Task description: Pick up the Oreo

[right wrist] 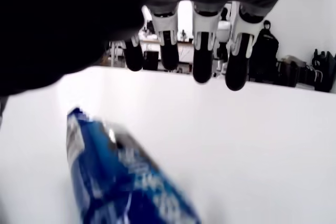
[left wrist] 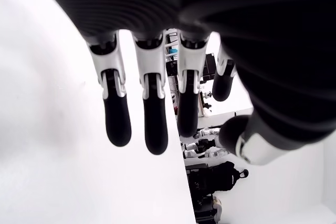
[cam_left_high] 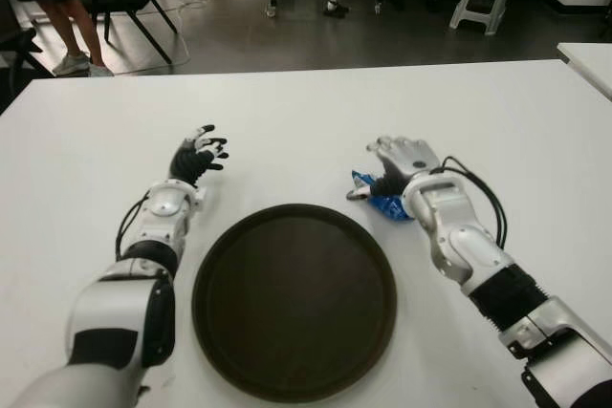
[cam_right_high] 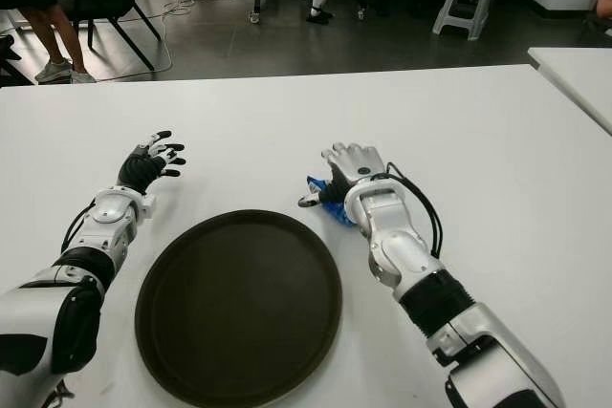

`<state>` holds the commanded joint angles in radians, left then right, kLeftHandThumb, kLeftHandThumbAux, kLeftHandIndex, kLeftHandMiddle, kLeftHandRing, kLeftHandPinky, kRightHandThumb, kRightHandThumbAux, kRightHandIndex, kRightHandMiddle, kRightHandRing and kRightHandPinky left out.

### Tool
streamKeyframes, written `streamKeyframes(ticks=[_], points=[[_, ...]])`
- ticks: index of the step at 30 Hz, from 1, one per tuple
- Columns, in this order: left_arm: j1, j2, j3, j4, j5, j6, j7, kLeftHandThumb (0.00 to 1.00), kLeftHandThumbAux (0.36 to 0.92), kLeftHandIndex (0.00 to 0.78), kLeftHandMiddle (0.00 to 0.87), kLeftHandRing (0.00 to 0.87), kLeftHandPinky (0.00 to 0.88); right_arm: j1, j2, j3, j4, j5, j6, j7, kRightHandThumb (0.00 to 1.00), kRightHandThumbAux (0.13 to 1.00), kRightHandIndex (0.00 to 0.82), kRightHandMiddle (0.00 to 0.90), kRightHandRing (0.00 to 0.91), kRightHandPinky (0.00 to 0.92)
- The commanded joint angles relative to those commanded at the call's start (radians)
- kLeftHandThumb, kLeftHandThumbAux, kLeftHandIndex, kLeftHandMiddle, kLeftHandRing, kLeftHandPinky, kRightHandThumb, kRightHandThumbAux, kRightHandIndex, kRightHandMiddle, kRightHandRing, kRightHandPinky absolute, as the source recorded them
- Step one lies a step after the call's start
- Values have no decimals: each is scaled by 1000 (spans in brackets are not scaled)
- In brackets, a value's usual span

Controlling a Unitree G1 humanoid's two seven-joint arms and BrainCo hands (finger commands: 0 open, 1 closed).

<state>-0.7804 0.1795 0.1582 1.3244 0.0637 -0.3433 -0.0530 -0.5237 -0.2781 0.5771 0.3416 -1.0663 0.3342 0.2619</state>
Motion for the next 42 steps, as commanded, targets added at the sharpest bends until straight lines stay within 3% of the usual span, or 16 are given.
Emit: streamKeyframes(ticks=[14, 24, 42], points=[[3, 5, -3, -2, 2, -9, -9, 436, 607, 151, 286, 346, 409, -20, 29, 26, 78, 13, -20, 5, 0, 357, 99, 109, 158, 240], [5, 8, -5, -2, 5, -11, -7, 475, 589, 155, 290, 348, 410, -45, 55, 39, 163, 28, -27, -14, 0, 391, 86, 111, 160, 231], [7, 15, -11, 0, 3, -13, -17, 449, 588, 147, 286, 345, 399, -95, 70, 52, 287, 69, -46, -34, 0, 417, 47, 52, 56, 89]])
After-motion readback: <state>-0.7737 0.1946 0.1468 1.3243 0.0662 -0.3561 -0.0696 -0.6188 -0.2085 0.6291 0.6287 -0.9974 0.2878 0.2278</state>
